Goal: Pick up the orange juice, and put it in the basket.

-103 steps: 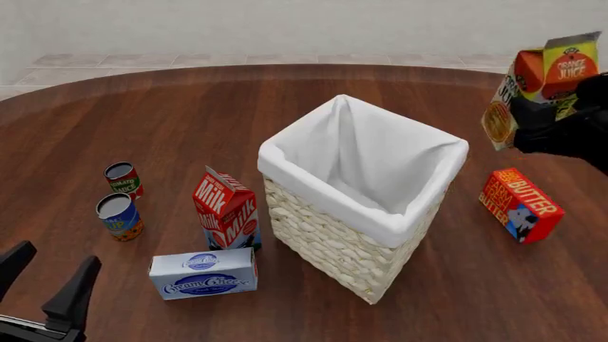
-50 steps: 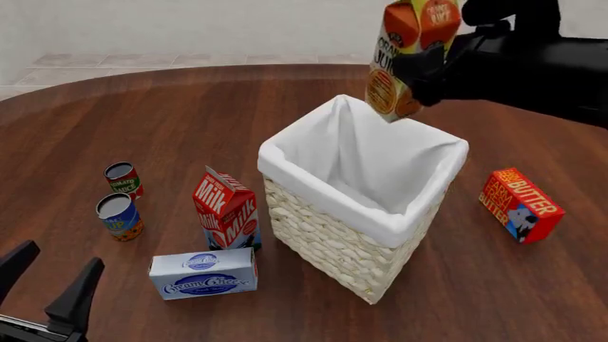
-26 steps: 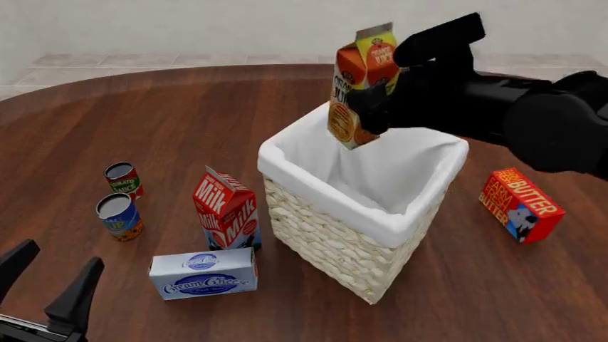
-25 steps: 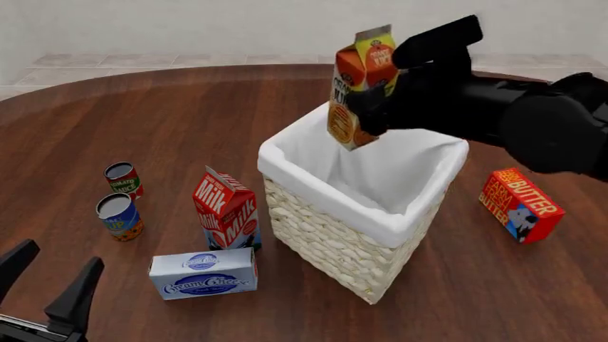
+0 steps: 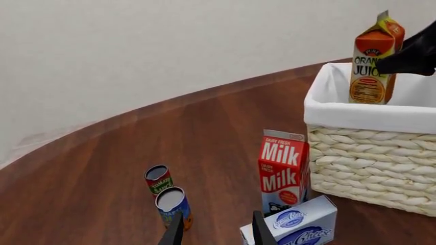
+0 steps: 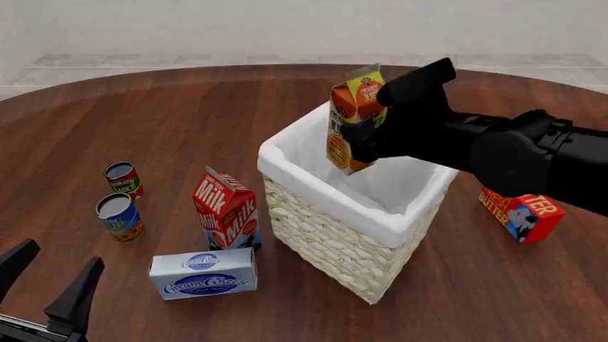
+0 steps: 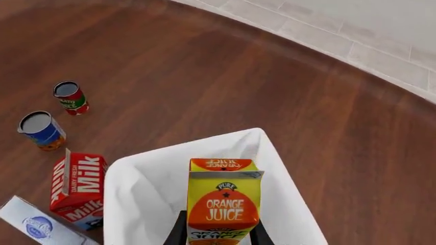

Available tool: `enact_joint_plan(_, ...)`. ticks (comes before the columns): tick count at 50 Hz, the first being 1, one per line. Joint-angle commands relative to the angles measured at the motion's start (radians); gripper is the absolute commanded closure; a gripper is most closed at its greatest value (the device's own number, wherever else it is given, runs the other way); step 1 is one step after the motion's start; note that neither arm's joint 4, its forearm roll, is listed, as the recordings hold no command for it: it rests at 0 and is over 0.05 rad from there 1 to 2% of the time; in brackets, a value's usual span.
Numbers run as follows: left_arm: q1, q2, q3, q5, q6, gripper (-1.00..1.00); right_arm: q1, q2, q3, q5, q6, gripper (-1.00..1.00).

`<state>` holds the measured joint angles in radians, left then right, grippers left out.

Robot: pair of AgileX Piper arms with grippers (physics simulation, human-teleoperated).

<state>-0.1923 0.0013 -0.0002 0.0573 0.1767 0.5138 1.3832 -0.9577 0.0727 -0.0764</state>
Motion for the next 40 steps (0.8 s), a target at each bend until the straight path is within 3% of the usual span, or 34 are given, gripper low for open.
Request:
enact_joint_plan(1,-0.003,0.000,0.000,-0.001,0.006,-1.00,-0.011,0.017,0.031,-0.042,0.012,1.00)
enact_joint_plan(40,-0.003,0.000,0.000,-0.005,0.004,-1.00,-0.020,0.035,0.127,-0.112,-0.017,1.00)
